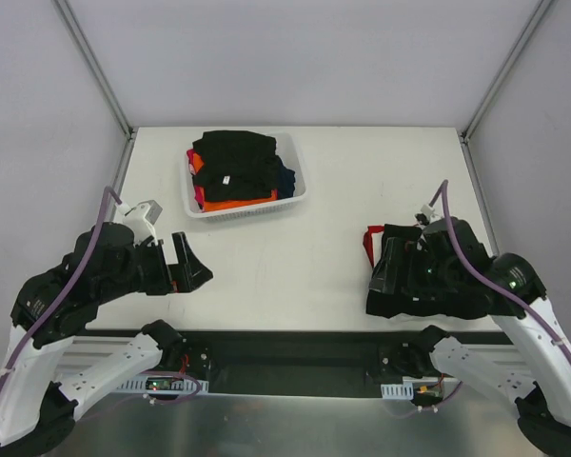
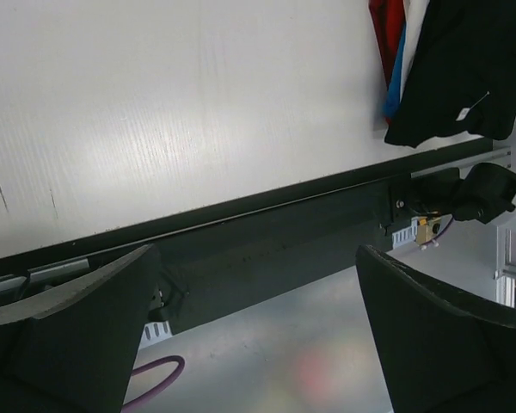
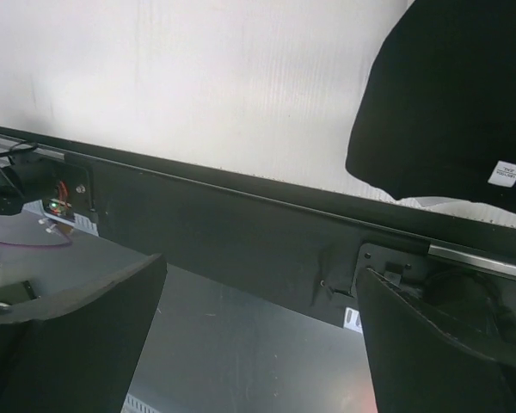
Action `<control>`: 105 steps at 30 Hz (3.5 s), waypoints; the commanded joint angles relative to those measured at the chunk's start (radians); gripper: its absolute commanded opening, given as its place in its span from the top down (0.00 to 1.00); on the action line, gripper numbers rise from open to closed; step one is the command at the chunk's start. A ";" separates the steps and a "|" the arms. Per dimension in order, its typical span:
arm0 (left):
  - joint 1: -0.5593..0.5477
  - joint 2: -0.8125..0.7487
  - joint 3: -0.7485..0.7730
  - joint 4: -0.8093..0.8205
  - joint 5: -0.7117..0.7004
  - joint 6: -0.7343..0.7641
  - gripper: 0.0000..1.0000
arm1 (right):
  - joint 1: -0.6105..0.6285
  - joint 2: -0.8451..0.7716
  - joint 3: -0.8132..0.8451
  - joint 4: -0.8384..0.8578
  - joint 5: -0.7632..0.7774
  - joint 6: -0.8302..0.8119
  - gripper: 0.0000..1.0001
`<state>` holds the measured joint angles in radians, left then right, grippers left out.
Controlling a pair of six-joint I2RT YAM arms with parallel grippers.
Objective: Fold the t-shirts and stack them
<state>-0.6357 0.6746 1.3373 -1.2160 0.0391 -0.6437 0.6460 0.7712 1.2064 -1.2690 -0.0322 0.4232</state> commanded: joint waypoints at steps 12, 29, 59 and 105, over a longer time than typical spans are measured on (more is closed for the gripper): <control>-0.007 0.035 -0.101 0.119 -0.157 -0.195 0.01 | 0.007 0.505 0.125 0.175 -0.175 -0.342 0.04; -0.005 0.226 0.072 -0.301 -0.123 -0.355 0.01 | 0.049 0.711 0.309 -0.125 0.204 -0.291 0.04; 0.246 0.907 0.286 0.039 -0.041 0.039 0.01 | -0.064 0.929 0.544 -0.092 0.145 -0.320 0.04; 0.323 0.970 0.347 0.158 0.107 0.084 1.00 | -0.450 0.393 -0.118 0.152 0.310 0.020 0.99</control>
<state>-0.3252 1.6382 1.6363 -1.0668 0.1143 -0.5819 0.1917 1.1751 1.1675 -1.1290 0.3149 0.3679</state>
